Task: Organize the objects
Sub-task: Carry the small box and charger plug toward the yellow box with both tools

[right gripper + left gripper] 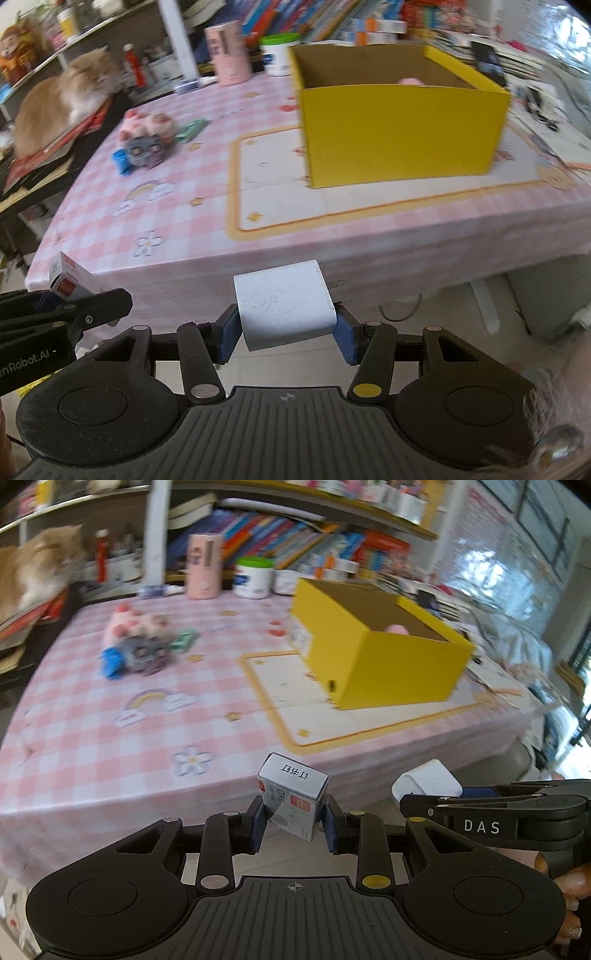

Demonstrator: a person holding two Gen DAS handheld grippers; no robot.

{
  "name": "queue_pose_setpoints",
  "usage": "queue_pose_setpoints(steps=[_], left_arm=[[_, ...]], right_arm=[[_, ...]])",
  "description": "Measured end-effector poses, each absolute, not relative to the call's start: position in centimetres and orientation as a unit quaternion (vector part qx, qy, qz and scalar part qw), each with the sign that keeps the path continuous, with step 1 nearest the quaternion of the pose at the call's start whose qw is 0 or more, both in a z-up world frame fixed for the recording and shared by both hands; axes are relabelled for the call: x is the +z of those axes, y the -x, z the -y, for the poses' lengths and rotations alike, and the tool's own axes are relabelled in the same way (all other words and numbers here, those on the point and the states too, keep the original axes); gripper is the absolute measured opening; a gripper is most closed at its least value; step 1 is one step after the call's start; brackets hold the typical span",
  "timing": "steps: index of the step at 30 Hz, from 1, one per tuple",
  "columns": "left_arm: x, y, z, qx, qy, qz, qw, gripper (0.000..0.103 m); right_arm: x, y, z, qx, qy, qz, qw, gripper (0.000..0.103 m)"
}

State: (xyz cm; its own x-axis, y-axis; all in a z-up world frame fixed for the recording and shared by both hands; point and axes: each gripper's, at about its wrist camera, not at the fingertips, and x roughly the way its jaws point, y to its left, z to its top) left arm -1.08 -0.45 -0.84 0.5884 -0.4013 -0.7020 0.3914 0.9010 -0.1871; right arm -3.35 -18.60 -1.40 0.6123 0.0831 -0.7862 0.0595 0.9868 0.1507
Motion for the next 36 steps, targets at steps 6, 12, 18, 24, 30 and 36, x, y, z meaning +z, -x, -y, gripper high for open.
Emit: queue_pose_setpoints(steps=[6, 12, 18, 24, 30, 36], left_arm=[[-0.7, 0.2, 4.0, -0.267, -0.011, -0.391, 0.881, 0.03], [-0.5, -0.6, 7.4, -0.303, -0.026, -0.384, 0.872, 0.03], [-0.4, -1.6, 9.6, -0.307, -0.033, -0.382, 0.871, 0.03], [0.3, -2.9, 11.2, -0.3, -0.031, -0.37, 0.879, 0.03], [0.8, -4.1, 13.7, -0.309, -0.039, -0.359, 0.88, 0.03], [1.3, -5.5, 16.2, -0.315, -0.039, -0.345, 0.883, 0.03]], right_arm=[[-1.0, 4.8, 21.9, -0.045, -0.099, -0.432, 0.895, 0.05], [-0.7, 5.3, 24.8, -0.081, -0.109, -0.426, 0.895, 0.05], [-0.5, 4.8, 27.3, -0.098, -0.118, -0.422, 0.894, 0.05], [-0.3, 3.1, 29.0, -0.089, -0.112, -0.419, 0.896, 0.05], [0.3, 1.4, 31.0, -0.085, -0.111, -0.41, 0.901, 0.05], [0.8, -0.2, 33.5, -0.088, -0.108, -0.403, 0.905, 0.05]])
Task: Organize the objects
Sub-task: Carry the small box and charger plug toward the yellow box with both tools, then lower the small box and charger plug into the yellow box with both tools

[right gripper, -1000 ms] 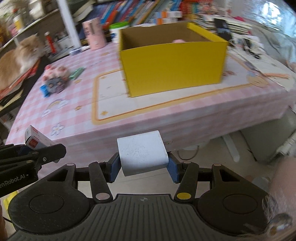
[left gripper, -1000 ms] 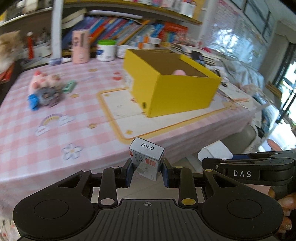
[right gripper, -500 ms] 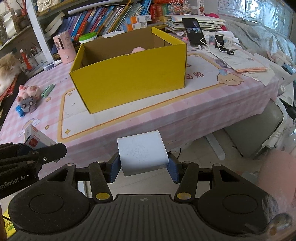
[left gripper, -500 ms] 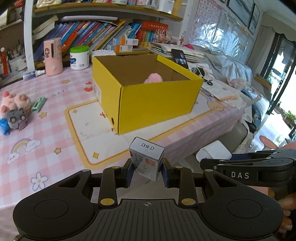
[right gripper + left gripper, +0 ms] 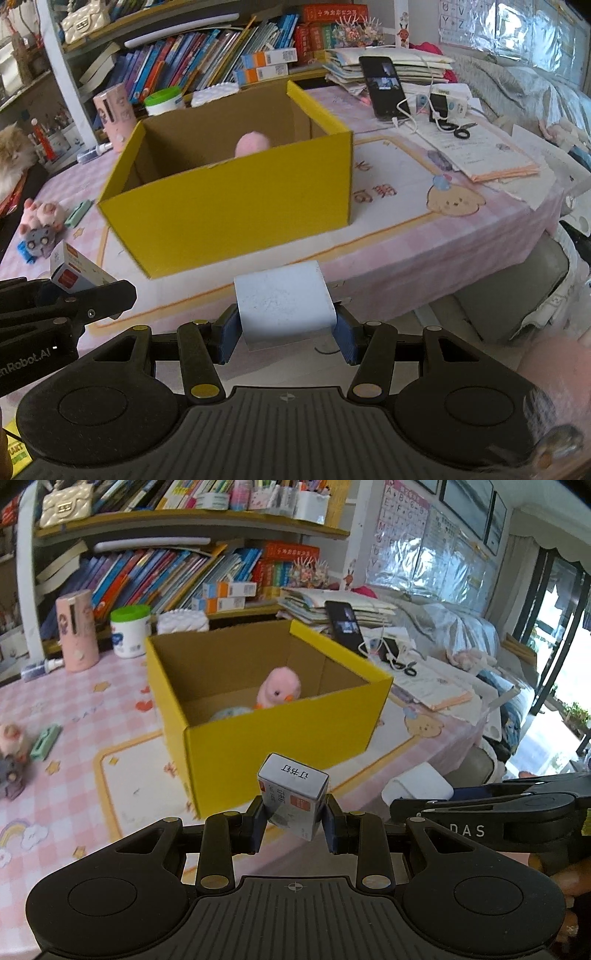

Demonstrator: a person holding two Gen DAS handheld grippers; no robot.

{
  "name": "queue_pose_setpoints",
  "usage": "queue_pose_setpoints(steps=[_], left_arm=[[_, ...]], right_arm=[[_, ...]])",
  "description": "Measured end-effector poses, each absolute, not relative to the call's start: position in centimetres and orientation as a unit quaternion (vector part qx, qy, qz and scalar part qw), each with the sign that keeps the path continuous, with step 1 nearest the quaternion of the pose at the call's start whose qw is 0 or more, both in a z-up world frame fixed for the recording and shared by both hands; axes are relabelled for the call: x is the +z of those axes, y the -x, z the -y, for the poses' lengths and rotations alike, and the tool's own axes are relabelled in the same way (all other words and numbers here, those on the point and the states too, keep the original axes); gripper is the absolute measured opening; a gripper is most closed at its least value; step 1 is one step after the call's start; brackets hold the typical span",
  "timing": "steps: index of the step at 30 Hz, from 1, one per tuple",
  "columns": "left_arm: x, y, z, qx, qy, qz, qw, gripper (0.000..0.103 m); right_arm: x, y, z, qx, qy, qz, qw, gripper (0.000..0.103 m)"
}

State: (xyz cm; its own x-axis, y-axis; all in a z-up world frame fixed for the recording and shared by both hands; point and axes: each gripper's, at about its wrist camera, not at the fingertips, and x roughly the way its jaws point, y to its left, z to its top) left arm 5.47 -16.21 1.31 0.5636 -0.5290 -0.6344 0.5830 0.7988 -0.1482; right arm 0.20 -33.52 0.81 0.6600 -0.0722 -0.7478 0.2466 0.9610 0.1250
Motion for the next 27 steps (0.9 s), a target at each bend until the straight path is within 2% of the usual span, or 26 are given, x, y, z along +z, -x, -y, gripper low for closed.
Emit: queue_pose_setpoints(steps=[27], left_arm=[[4.4, -10.3, 22.0, -0.264, -0.047, -0.294, 0.917, 0.03]], right_arm=[[5.4, -7.2, 40.7, -0.037, -0.106, -0.324, 0.939, 0.05]])
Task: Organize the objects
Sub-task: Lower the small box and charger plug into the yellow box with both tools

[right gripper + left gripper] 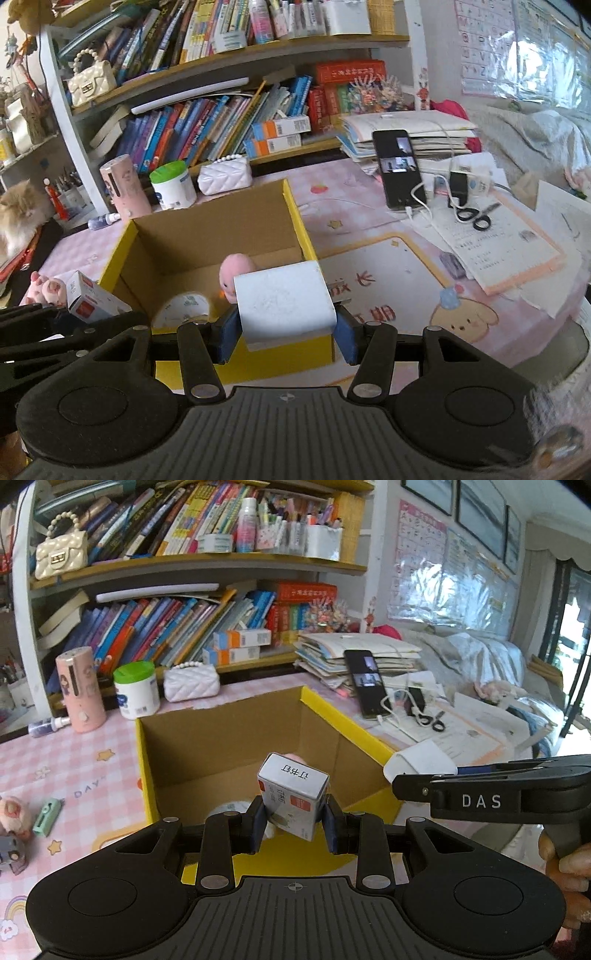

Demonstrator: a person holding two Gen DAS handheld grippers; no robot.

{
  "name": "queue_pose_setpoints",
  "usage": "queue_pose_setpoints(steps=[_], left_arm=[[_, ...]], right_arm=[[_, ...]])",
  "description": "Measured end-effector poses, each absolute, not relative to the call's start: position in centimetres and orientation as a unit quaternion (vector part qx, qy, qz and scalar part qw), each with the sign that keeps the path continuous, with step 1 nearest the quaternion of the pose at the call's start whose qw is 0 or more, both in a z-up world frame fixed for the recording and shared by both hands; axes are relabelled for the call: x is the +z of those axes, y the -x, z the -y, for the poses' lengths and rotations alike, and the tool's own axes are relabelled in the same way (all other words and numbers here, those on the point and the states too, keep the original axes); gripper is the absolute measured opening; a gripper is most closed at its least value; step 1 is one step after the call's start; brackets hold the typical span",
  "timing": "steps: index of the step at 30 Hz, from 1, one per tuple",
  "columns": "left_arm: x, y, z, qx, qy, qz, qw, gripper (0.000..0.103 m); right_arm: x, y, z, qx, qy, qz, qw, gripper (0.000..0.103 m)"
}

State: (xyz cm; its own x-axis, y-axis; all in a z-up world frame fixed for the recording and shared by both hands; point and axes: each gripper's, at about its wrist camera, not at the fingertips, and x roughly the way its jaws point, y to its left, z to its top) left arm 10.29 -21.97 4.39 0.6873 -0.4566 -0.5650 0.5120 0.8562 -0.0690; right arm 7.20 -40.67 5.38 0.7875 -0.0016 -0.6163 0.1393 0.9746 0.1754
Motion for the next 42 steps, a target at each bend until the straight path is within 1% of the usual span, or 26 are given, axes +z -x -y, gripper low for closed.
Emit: queue_pose_setpoints(steps=[13, 20, 24, 31, 38, 42], left_arm=[[3.0, -14.1, 22.4, -0.194, -0.073, -0.323, 0.923, 0.03], [1.1, -15.5, 23.1, -0.176, -0.093, -0.353, 0.914, 0.03], [0.8, -15.8, 23.4, -0.17, -0.096, -0.353, 0.915, 0.03], [0.2, -16.6, 23.4, -0.158, -0.087, -0.36, 0.915, 0.03], [0.1, -17.0, 23.1, -0.159, -0.076, -0.363, 0.915, 0.03], [0.1, -16.8, 23.2, -0.156, -0.077, -0.362, 0.916, 0.032]], right_arm=[[4.5, -12.4, 40.1, 0.034, -0.059, -0.337, 0.939, 0.05], [2.7, -15.4, 39.6, 0.064, -0.03, -0.371, 0.926, 0.05], [1.6, -16.4, 39.3, 0.075, -0.011, -0.389, 0.918, 0.05], [1.1, -17.8, 38.3, 0.103, 0.044, -0.396, 0.912, 0.05], [1.3, -19.6, 38.3, 0.141, 0.066, -0.421, 0.894, 0.05], [1.3, -19.6, 38.2, 0.15, 0.072, -0.425, 0.89, 0.051]])
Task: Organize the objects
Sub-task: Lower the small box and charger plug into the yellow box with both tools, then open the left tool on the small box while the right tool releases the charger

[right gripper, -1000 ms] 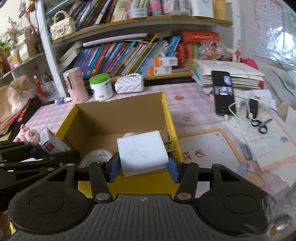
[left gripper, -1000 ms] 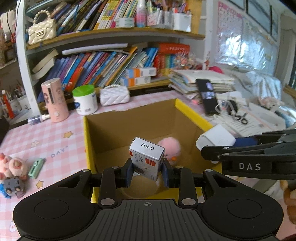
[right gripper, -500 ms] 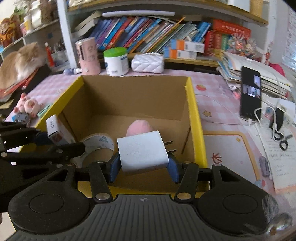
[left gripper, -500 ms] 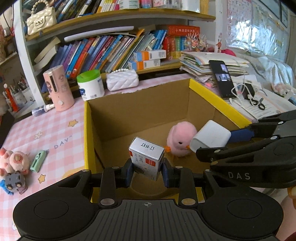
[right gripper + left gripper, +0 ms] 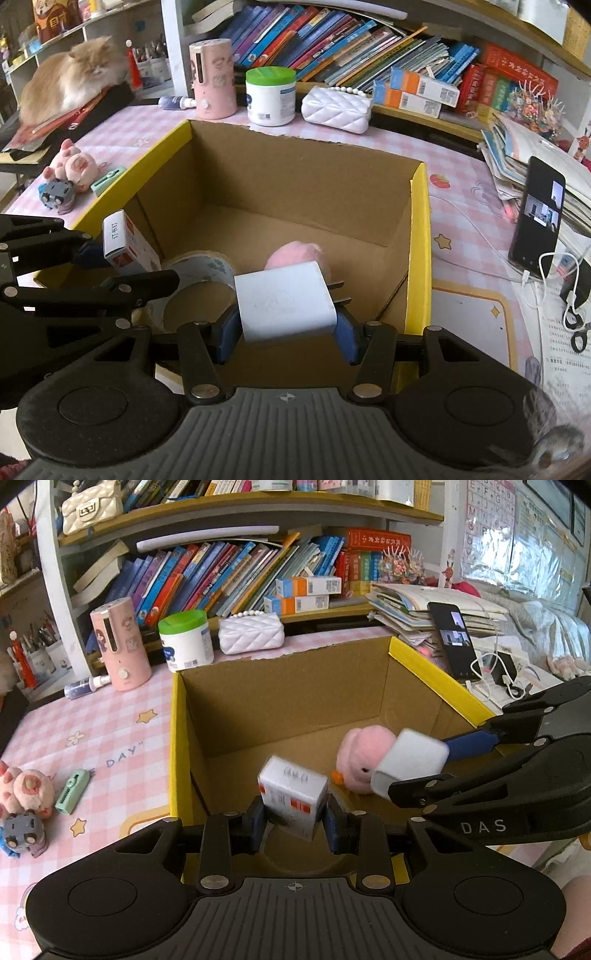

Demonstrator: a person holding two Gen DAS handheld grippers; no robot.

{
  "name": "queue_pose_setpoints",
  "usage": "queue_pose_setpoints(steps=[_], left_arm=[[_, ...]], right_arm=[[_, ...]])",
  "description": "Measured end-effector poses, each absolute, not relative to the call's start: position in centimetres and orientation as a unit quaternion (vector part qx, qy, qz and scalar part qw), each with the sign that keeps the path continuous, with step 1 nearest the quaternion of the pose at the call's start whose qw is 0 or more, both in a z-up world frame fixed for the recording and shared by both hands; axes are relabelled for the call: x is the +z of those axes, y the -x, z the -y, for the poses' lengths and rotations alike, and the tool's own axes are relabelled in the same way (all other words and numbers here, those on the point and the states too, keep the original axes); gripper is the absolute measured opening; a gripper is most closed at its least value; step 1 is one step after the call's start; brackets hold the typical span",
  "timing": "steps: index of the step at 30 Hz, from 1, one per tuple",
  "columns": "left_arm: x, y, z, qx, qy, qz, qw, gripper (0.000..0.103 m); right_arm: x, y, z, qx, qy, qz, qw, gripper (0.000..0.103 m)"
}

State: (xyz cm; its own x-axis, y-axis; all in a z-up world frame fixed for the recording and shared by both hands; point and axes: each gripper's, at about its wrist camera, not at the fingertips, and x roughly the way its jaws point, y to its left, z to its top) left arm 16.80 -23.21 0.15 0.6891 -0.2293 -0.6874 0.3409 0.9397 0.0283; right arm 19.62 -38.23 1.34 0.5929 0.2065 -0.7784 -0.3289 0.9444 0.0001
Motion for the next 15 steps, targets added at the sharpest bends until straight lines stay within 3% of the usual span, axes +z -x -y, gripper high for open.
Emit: queue_pose_setpoints(steps=[15], left_arm=[[3.3, -12.7, 20.9, -0.136, -0.033, -0.302, 0.943, 0.07]], right_arm=[[4.3, -15.4, 38.1, 0.094, 0.027, -0.361, 0.928, 0.053]])
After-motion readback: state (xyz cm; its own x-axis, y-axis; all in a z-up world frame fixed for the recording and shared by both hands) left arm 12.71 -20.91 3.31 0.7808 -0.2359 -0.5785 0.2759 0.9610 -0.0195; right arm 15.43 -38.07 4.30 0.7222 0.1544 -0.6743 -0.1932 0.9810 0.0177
